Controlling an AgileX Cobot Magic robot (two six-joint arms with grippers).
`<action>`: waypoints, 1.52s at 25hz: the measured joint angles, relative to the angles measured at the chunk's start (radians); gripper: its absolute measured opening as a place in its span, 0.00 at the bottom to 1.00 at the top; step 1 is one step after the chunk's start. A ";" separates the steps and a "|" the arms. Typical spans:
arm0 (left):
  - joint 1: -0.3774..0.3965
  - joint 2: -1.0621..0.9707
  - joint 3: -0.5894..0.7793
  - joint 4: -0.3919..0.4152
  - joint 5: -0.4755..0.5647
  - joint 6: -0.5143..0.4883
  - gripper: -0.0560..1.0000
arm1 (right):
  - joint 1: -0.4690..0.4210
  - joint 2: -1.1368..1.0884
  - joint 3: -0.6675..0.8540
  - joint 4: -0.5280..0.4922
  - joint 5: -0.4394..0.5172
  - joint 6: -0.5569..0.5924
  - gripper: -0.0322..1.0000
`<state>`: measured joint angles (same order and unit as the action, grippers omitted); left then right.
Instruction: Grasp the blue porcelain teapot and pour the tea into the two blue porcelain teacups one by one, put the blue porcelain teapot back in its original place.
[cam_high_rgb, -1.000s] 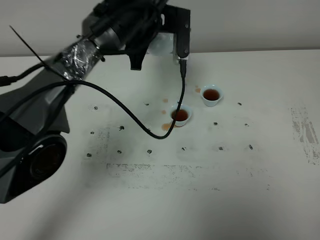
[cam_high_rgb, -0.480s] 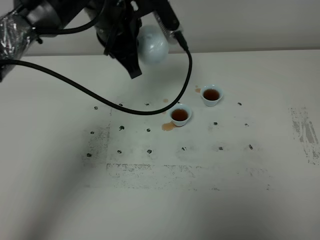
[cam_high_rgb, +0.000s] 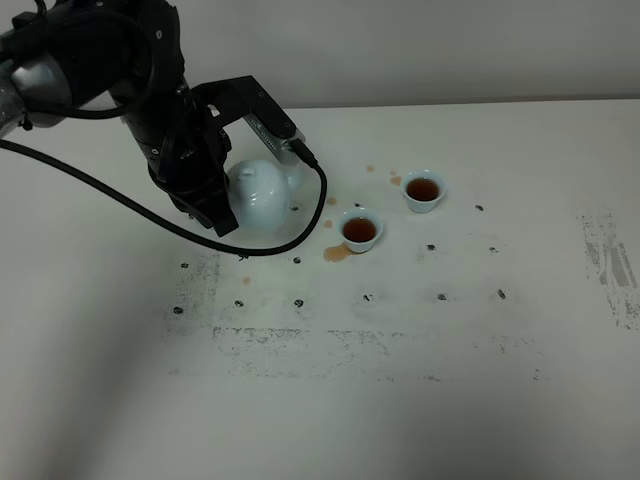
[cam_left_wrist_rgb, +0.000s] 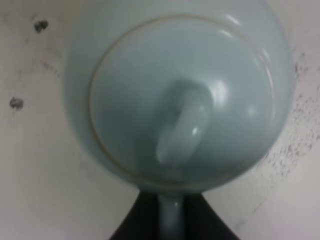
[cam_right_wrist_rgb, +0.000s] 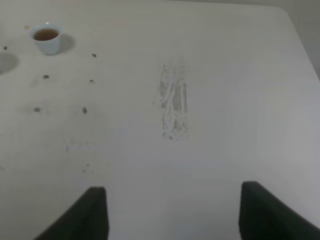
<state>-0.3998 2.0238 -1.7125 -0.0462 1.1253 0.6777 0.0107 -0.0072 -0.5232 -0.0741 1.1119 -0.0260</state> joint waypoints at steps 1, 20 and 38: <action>0.002 0.007 0.004 -0.005 -0.013 0.020 0.06 | 0.000 0.000 0.000 0.000 0.000 0.000 0.55; -0.027 0.140 0.010 -0.069 -0.160 0.152 0.06 | 0.000 0.000 0.000 0.000 0.000 0.000 0.55; -0.032 0.162 0.010 -0.018 -0.160 0.149 0.06 | 0.000 0.000 0.000 0.000 0.000 0.000 0.55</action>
<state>-0.4316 2.1857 -1.7025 -0.0637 0.9653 0.8269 0.0107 -0.0072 -0.5232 -0.0741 1.1119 -0.0260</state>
